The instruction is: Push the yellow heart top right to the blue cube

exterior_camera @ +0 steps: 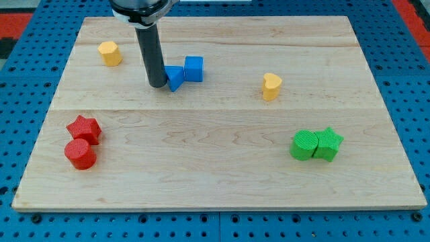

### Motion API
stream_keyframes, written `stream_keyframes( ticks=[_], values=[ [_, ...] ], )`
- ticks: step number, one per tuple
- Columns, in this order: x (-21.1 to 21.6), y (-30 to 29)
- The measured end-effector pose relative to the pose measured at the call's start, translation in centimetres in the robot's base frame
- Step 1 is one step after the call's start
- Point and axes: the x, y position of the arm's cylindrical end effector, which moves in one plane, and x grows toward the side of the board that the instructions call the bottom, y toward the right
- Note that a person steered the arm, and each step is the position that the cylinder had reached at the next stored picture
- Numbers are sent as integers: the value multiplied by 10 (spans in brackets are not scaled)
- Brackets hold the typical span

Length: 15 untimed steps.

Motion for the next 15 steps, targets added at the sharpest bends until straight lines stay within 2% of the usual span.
stream_keyframes(
  ticks=[3, 4, 5, 6, 7, 8, 9, 10, 11, 12, 14, 15],
  values=[
    [8, 39],
    [35, 59],
    [35, 132],
    [30, 182],
    [8, 202],
    [-13, 219],
    [-26, 200],
    [-1, 194],
    [37, 242],
    [3, 280],
    [-55, 212],
    [-74, 150]
  ],
)
